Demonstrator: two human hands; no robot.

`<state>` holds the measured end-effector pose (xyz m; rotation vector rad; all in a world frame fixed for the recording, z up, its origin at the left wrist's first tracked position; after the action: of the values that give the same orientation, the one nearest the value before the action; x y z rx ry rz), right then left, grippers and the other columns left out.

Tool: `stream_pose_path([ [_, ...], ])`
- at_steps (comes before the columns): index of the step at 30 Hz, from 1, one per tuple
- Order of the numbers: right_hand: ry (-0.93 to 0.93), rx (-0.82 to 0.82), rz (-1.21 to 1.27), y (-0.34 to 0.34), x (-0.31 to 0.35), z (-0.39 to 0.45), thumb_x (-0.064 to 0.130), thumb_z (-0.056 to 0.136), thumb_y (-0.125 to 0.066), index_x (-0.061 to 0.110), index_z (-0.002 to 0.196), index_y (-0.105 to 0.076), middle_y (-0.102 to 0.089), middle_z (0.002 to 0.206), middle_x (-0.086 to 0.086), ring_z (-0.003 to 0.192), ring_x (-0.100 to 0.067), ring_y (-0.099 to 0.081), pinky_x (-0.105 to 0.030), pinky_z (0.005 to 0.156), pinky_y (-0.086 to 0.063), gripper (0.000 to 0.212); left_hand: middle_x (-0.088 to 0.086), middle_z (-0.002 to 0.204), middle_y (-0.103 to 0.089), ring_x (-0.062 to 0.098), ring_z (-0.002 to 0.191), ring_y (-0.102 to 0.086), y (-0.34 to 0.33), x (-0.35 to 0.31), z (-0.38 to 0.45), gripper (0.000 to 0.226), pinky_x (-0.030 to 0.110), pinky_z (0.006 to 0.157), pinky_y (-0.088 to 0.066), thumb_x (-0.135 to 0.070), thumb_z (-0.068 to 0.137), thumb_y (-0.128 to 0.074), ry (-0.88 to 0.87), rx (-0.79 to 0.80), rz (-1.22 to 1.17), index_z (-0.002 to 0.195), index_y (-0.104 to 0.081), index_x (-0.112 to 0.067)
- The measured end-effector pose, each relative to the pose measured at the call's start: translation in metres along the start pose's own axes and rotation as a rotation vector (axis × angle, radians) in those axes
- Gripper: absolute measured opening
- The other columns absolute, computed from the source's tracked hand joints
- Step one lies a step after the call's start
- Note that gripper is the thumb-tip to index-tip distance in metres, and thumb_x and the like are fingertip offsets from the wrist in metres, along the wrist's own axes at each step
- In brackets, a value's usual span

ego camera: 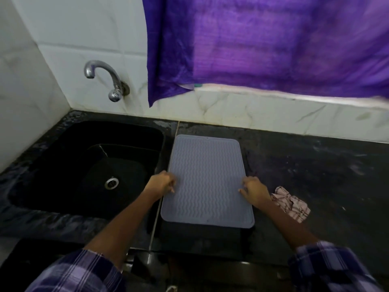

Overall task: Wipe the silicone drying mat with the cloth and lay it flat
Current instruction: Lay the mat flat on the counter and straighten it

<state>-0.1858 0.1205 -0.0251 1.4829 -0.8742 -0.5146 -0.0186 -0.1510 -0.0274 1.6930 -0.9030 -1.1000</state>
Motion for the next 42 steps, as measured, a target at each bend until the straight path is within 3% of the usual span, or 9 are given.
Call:
stream_pose_path([
  [3, 0.12, 0.095, -0.061, -0.009, 0.018, -0.04, 0.033, 0.093, -0.053, 0.006, 0.109, -0.058, -0.06, 0.115, -0.012, 0.112, -0.027, -0.054, -0.033, 0.086, -0.047, 0.032, 0.004, 0.116, -0.067, 0.017, 0.108, -0.063, -0.019, -0.009, -0.036, 0.023, 0.023, 0.091, -0.046, -0.009, 0.083, -0.066, 0.021, 0.117, -0.022, 0.106, -0.069, -0.01],
  [7, 0.294, 0.252, -0.257, -0.025, 0.023, -0.088, 0.038, 0.093, -0.048, 0.011, 0.125, -0.053, -0.056, 0.129, -0.01, 0.118, -0.025, -0.054, -0.035, 0.097, -0.046, 0.042, 0.005, 0.114, -0.069, 0.018, 0.107, -0.064, -0.023, -0.017, -0.056, 0.024, 0.018, 0.076, -0.045, -0.006, 0.078, -0.07, 0.005, 0.199, -0.006, 0.102, -0.071, -0.009],
  [17, 0.158, 0.301, -0.426, -0.036, 0.042, -0.095, 0.013, 0.094, -0.043, 0.006, 0.13, -0.047, -0.05, 0.133, -0.015, 0.12, -0.028, -0.051, -0.038, 0.097, -0.048, 0.037, 0.01, 0.132, -0.055, 0.023, 0.12, -0.056, -0.034, -0.018, -0.073, 0.031, 0.031, 0.101, -0.044, -0.019, 0.095, -0.055, -0.191, 0.119, 0.149, 0.125, -0.062, -0.013],
  [28, 0.115, 0.288, -0.481, -0.028, 0.054, -0.092, 0.014, 0.09, -0.049, 0.004, 0.123, -0.052, -0.054, 0.127, -0.016, 0.117, -0.028, -0.052, -0.037, 0.092, -0.049, 0.034, 0.016, 0.129, -0.057, 0.029, 0.119, -0.055, -0.034, -0.028, -0.082, 0.032, 0.039, 0.103, -0.046, -0.009, 0.095, -0.045, -0.224, 0.151, 0.314, 0.124, -0.058, -0.004],
  [30, 0.111, 0.275, -0.472, -0.025, 0.056, -0.094, 0.013, 0.089, -0.05, 0.004, 0.122, -0.053, -0.055, 0.127, -0.016, 0.117, -0.029, -0.052, -0.038, 0.092, -0.048, 0.034, 0.018, 0.125, -0.059, 0.026, 0.107, -0.06, -0.036, -0.03, -0.08, 0.031, 0.035, 0.095, -0.05, -0.009, 0.094, -0.047, -0.255, 0.195, 0.363, 0.122, -0.059, -0.001],
  [33, 0.106, 0.26, -0.465, -0.02, 0.058, -0.096, 0.013, 0.089, -0.052, 0.005, 0.122, -0.053, -0.055, 0.127, -0.016, 0.117, -0.029, -0.052, -0.038, 0.092, -0.048, 0.035, 0.014, 0.092, -0.066, 0.009, 0.064, -0.054, -0.035, -0.021, -0.078, 0.036, 0.019, 0.06, -0.048, -0.01, 0.092, -0.05, -0.093, 0.107, 0.208, 0.121, -0.058, 0.01],
  [34, 0.102, 0.26, -0.465, -0.019, 0.058, -0.097, 0.014, 0.089, -0.052, 0.005, 0.123, -0.053, -0.055, 0.127, -0.016, 0.117, -0.029, -0.052, -0.037, 0.092, -0.048, 0.035, 0.014, 0.091, -0.066, 0.008, 0.064, -0.053, -0.034, -0.019, -0.079, 0.036, 0.018, 0.06, -0.047, -0.01, 0.092, -0.05, -0.089, 0.112, 0.208, 0.121, -0.059, 0.01],
  [38, 0.103, 0.248, -0.449, -0.016, 0.062, -0.099, 0.014, 0.087, -0.053, 0.004, 0.121, -0.054, -0.055, 0.126, -0.016, 0.117, -0.03, -0.053, -0.037, 0.091, -0.049, 0.035, 0.014, 0.125, -0.057, 0.026, 0.114, -0.055, -0.019, -0.022, -0.095, 0.026, 0.035, 0.096, -0.046, -0.007, 0.093, -0.047, -0.153, 0.179, 0.181, 0.117, -0.058, -0.003],
  [42, 0.115, 0.242, -0.452, -0.014, 0.064, -0.101, 0.013, 0.087, -0.052, 0.005, 0.121, -0.053, -0.055, 0.126, -0.016, 0.116, -0.029, -0.053, -0.038, 0.089, -0.049, 0.034, 0.013, 0.126, -0.057, 0.026, 0.119, -0.052, -0.012, -0.023, -0.098, 0.027, 0.037, 0.099, -0.046, -0.01, 0.095, -0.047, -0.13, 0.141, 0.134, 0.119, -0.058, -0.004],
])
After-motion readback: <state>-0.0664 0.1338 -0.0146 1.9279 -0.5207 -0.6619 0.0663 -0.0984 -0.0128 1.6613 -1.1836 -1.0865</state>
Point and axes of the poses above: each hand's wrist, its own z-axis towards the middle knuckle, its own y-axis out of the back of the hand, x = y × z, the point moved 6 cm from there along z, towards the middle knuckle
